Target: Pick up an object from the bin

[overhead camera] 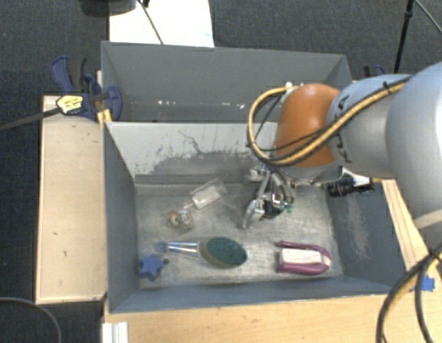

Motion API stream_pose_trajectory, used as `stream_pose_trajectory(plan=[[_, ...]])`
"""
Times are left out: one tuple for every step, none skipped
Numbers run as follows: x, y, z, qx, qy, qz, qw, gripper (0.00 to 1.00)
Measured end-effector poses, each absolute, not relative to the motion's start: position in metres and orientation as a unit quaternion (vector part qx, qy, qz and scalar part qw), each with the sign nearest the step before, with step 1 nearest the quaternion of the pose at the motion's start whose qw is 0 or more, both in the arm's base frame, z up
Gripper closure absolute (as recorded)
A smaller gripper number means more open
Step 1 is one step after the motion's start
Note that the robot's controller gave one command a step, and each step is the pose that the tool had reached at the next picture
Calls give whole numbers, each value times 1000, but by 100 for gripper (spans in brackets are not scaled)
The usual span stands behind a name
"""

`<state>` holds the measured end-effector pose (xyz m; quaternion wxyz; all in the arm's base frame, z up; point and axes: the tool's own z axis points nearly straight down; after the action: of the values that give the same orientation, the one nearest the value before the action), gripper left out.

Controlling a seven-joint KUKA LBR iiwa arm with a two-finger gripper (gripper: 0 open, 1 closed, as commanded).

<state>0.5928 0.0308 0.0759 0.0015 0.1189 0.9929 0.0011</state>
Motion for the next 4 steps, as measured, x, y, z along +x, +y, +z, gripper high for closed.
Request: stream_pose_trajectory(plan=[[586,8,74,133,991,3,5,0],[584,-1,74,175,985,3,4,0],[576,-25,74,195,981,3,4,0],[572,-57,73,218,976,2,3,0]])
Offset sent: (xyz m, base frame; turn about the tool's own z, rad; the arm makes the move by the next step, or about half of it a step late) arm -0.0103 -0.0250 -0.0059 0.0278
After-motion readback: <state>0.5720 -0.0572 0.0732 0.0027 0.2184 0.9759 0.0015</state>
